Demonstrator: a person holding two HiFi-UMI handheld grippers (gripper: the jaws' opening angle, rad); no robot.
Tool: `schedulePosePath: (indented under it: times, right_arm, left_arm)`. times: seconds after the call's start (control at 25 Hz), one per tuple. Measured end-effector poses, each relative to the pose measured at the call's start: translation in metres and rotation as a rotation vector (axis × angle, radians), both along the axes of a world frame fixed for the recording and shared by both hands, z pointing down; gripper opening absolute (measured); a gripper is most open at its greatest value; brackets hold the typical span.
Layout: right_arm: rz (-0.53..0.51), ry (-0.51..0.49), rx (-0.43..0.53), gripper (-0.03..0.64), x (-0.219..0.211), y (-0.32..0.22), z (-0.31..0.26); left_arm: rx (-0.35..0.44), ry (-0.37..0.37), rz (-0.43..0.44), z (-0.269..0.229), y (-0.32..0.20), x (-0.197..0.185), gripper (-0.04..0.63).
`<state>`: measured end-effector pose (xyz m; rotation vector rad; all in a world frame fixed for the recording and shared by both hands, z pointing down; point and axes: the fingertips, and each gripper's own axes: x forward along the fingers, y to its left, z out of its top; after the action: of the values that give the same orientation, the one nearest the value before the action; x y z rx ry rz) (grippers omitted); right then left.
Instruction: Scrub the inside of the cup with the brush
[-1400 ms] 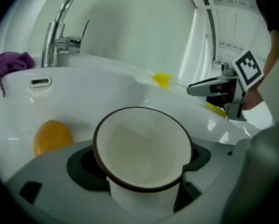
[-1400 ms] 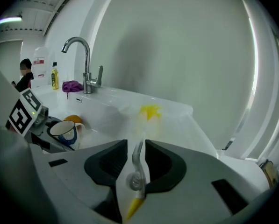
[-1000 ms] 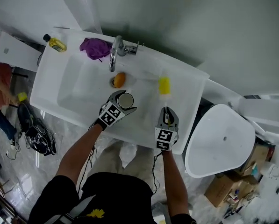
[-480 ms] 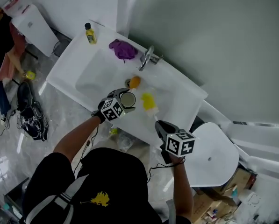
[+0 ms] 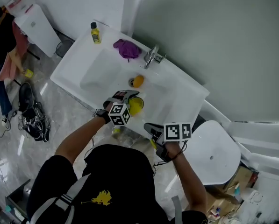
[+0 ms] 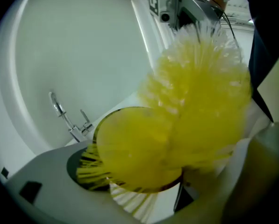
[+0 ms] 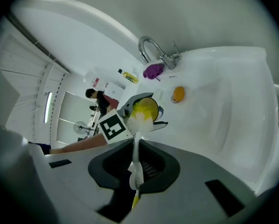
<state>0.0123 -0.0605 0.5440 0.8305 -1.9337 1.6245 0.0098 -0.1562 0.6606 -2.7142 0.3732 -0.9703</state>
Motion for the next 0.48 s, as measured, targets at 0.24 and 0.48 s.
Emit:
schedulePosePath:
  times: [0.24,0.48]
  right_arm:
    - [-0.018,0.065,-0.009,0.067,0.013,-0.02,0.002]
    - [0.013,0.089,-0.016,0.064,0.029,-0.026,0.016]
  left_arm:
    - [0.023,0.007,0.076,-0.007,0.02,0.012,0.44]
    - [0.052,0.009,0.118,-0.021,0.027,0.016,0.432]
